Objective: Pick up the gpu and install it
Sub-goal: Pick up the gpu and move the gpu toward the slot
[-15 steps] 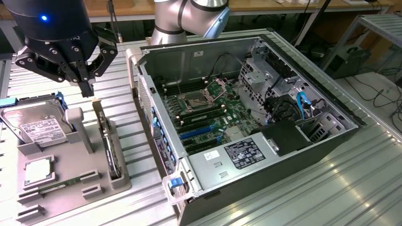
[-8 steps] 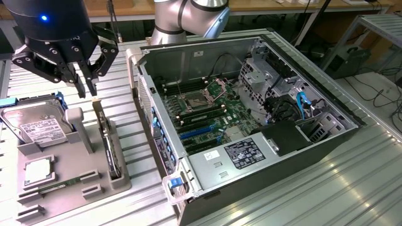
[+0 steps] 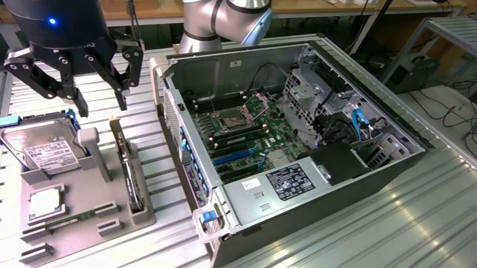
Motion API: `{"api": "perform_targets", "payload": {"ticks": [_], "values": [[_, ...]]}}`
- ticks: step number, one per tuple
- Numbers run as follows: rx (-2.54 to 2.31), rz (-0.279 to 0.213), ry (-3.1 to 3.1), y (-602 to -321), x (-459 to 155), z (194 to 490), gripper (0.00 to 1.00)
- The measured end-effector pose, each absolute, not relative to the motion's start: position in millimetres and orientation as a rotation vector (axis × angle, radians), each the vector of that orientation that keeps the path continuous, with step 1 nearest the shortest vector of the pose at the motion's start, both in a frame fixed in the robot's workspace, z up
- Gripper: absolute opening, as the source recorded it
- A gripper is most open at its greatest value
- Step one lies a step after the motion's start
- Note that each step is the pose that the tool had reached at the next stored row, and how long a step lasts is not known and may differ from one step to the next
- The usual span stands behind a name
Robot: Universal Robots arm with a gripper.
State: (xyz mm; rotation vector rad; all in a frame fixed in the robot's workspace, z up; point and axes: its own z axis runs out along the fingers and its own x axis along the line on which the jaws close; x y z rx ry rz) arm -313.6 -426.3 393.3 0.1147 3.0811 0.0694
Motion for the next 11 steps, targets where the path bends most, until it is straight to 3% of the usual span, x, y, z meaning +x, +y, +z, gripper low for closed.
{"api": "perform_targets", "payload": {"ticks": [1, 2, 11], "values": [[0.107, 0.07, 3.082, -426.3, -313.6, 393.1, 0.54], [0.095, 0.07, 3.082, -426.3, -313.5, 392.6, 0.6], [0.041, 0.07, 3.086, -427.2, -313.2, 388.1, 0.6]]}}
